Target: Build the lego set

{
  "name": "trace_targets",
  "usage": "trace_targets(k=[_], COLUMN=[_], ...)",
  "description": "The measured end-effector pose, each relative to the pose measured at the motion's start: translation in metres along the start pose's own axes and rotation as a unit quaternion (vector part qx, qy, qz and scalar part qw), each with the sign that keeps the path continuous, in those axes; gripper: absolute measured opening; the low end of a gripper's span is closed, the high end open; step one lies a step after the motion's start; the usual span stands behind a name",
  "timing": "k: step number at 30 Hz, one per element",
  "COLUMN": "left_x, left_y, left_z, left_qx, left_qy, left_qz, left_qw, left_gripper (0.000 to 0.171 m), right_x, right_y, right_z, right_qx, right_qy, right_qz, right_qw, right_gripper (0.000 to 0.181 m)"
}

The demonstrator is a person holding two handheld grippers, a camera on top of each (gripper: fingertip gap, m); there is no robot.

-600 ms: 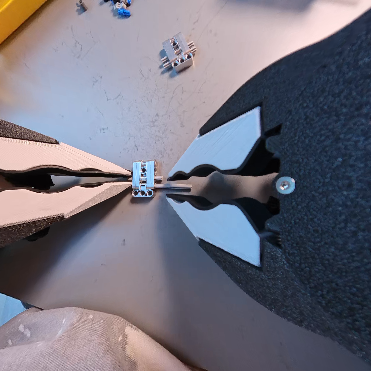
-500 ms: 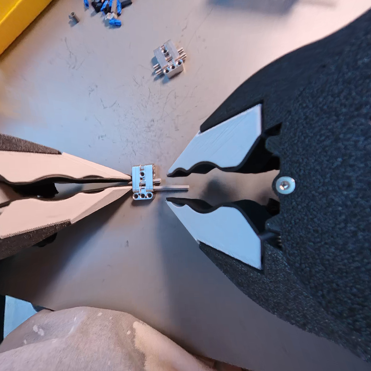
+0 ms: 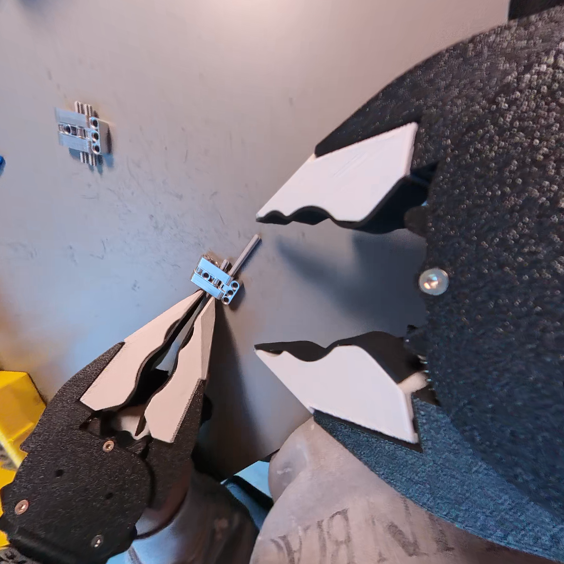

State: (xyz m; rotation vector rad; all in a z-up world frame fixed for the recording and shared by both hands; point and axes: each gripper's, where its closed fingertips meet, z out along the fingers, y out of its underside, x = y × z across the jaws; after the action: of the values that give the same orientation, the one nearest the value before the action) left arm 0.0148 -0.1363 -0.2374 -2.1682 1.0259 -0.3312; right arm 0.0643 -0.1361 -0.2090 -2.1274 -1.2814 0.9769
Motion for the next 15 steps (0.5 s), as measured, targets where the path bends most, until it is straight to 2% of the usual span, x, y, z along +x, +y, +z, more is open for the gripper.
trace_targets(k=[3,7,15], left_x=[0.0,0.0,0.0], left_y=[0.0,-0.001,-0.001], left_z=[0.0,0.001,0.001], left_qx=[0.002,0.006,0.011], left_qy=[-0.003,-0.002,0.0], left_qz=[-0.002,-0.005,-0.005], left_qw=[1.0,1.0,1.0], left_gripper=[0.002,0.002,0.003], right_x=[-0.002,-0.004,-0.003], right_y=[0.006,0.006,0.004], right_z=[0.007,0.012,0.017], right_qx=[0.011,0.028,0.037], right_qy=[0.029,0.033,0.045], right_qz=[0.024,0.054,0.058], right_qw=[0.999,0.998,0.997], right_gripper=[0.079,0.079,0.078])
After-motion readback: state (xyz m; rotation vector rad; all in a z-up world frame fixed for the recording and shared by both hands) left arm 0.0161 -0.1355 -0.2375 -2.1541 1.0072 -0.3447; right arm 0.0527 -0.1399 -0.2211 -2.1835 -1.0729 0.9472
